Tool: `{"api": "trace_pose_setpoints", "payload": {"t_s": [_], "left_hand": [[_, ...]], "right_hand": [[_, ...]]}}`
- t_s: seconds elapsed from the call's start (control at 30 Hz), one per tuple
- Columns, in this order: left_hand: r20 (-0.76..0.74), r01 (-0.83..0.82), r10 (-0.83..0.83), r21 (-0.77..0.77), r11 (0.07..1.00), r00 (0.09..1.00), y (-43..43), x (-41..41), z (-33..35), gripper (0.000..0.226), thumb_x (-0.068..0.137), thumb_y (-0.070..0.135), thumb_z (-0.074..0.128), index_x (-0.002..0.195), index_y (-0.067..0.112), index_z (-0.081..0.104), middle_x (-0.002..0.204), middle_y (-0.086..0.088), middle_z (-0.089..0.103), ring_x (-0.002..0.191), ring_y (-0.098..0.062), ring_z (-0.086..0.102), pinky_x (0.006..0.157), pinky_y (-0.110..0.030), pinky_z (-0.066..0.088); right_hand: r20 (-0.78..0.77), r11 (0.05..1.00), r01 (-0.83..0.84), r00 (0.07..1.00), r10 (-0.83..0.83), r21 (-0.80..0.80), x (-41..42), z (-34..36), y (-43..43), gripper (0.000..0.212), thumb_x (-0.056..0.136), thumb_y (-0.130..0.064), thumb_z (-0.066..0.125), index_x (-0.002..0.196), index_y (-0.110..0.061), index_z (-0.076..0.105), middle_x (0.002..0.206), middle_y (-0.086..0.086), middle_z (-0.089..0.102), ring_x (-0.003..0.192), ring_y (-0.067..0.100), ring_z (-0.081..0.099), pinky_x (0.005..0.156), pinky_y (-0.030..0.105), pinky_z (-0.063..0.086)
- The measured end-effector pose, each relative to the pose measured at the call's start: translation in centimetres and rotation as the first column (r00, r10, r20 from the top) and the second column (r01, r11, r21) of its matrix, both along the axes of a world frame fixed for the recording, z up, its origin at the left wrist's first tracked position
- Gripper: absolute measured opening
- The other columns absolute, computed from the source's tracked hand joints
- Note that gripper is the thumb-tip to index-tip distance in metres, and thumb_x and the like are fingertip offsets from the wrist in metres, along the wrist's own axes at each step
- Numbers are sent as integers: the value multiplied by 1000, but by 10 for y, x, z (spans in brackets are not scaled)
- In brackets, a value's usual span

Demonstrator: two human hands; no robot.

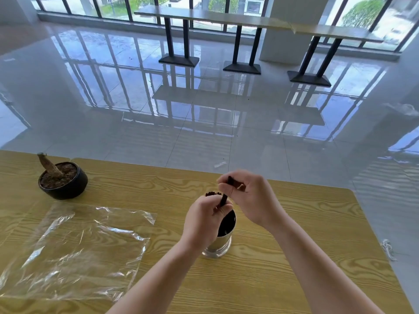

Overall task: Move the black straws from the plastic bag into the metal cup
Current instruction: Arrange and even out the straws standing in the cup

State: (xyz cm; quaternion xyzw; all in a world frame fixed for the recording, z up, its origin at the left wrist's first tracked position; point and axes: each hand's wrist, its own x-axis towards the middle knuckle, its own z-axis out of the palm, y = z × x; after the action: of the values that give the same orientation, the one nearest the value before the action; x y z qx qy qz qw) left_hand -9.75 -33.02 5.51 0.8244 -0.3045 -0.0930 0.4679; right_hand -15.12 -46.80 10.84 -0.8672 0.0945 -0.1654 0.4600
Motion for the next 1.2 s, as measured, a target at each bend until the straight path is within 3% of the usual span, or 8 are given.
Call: {"api": "trace_pose_setpoints", "payload": {"t_s": [0.07, 0.13, 0.27, 0.43, 0.8, 0.93, 1.03, 1.2], "left_hand": [[108, -3, -5, 71, 997, 994, 4, -3, -1, 9, 86, 35, 74, 94, 33, 70, 95, 13, 66, 92, -11, 59, 75, -30, 48], [206, -77, 63, 62, 995, 977, 13, -3, -8, 33, 82, 40, 77, 111, 26, 71, 103, 13, 65, 92, -7, 58, 73, -26, 50], [127, -295, 305, -88, 951, 944, 36, 1, -27, 25, 78, 22, 83, 98, 20, 68, 83, 11, 58, 74, -5, 55, 63, -14, 44], [-185, -290, 291, 35, 956, 939, 46, 6, -48, 36, 81, 33, 81, 110, 22, 64, 83, 6, 65, 74, -9, 63, 66, -22, 52], [-174, -316, 312, 2, 949, 934, 30, 27, -53, 16, 79, 31, 84, 92, 27, 75, 74, 12, 69, 71, 4, 63, 60, -13, 51], [-187, -314, 307, -9, 949, 933, 25, 31, -54, 9, 79, 29, 83, 85, 27, 77, 73, 12, 69, 69, 1, 63, 57, -12, 48], [-190, -313, 306, -9, 950, 933, 26, 32, -56, 7, 80, 29, 82, 84, 27, 76, 72, 12, 69, 65, 0, 62, 59, -17, 51], [-216, -294, 283, -22, 956, 935, 25, 31, -58, 14, 82, 27, 81, 95, 24, 78, 79, 10, 68, 71, -7, 65, 68, -31, 57]], "right_hand": [[-27, 998, 45, 999, -46, -46, -4, -9, -3, 8, 89, -23, 76, 85, -30, 75, 80, -22, 72, 70, 2, 67, 64, 15, 50], [-59, 990, 117, 991, -122, -74, -8, -20, -9, 11, 89, -25, 75, 80, -29, 73, 69, -17, 70, 58, 6, 65, 57, 22, 52], [-161, 983, 167, 971, -178, -83, -7, -43, -8, 13, 87, -26, 77, 76, -26, 71, 62, -6, 69, 50, 9, 65, 52, 24, 53], [-255, 982, 156, 950, -178, -106, 1, -67, -2, 12, 84, -22, 81, 90, -21, 71, 71, -5, 69, 44, 10, 65, 46, 25, 55], [-175, 966, 178, 962, -211, -186, 1, -80, -1, 24, 85, -13, 79, 107, -20, 71, 93, -10, 68, 70, 10, 68, 67, 36, 61], [-109, 950, 207, 965, -237, -232, 12, -71, -2, 21, 84, -19, 80, 104, -21, 73, 89, -13, 65, 68, 3, 62, 66, 19, 53], [-111, 939, 85, 985, -129, -333, 28, -61, -1, 25, 87, -22, 77, 112, -23, 75, 93, -13, 63, 70, -3, 52, 68, 11, 40], [-351, 876, -266, 928, 121, -402, 52, -47, -4, 29, 98, -25, 63, 126, -29, 70, 114, -11, 63, 112, 14, 52, 92, 34, 45]]}}
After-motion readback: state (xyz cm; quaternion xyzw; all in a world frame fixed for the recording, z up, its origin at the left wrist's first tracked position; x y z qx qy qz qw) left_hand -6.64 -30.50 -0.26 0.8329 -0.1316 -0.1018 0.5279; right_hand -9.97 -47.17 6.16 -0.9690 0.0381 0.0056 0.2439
